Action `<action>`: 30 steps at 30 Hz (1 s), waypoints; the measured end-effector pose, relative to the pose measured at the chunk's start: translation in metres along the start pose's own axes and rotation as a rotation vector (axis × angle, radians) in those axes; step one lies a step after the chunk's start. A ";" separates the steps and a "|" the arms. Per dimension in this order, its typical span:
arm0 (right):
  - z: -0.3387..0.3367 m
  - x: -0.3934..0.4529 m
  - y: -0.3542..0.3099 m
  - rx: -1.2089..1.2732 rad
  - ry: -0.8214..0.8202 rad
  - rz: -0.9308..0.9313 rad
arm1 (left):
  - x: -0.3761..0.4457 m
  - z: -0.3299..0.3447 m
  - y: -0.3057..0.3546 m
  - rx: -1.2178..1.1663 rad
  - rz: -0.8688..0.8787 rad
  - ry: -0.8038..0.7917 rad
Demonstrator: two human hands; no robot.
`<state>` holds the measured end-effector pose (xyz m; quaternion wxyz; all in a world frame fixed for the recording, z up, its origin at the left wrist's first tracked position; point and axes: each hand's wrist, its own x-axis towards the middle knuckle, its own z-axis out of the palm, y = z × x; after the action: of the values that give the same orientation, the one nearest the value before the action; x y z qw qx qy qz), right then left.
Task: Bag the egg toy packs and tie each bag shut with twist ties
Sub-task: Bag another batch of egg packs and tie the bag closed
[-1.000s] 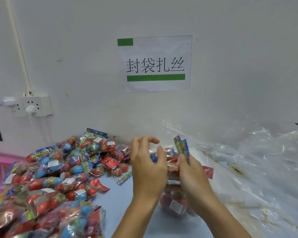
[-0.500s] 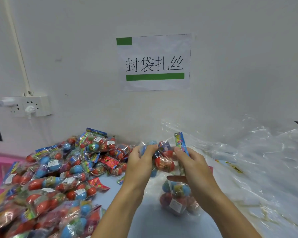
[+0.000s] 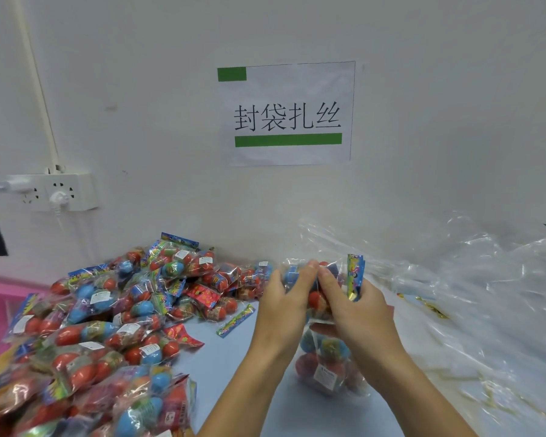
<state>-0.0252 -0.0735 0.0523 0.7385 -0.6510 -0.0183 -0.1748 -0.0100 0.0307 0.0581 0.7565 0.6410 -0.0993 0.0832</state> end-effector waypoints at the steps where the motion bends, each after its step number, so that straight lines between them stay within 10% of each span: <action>1: 0.002 -0.001 0.001 0.001 -0.004 -0.003 | 0.000 0.001 -0.001 0.023 -0.007 0.026; 11: 0.011 -0.011 -0.001 0.094 -0.229 0.068 | 0.006 -0.011 -0.007 0.279 0.204 0.281; 19: 0.014 -0.007 0.002 -0.004 0.041 0.020 | 0.001 -0.003 -0.009 0.274 0.181 0.211; 30: 0.017 -0.013 0.005 -0.190 -0.057 -0.136 | 0.000 -0.002 -0.009 0.299 0.248 0.354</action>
<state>-0.0328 -0.0538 0.0470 0.6590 -0.7200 -0.0670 -0.2070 -0.0078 0.0311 0.0496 0.6428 0.7042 -0.0299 0.3000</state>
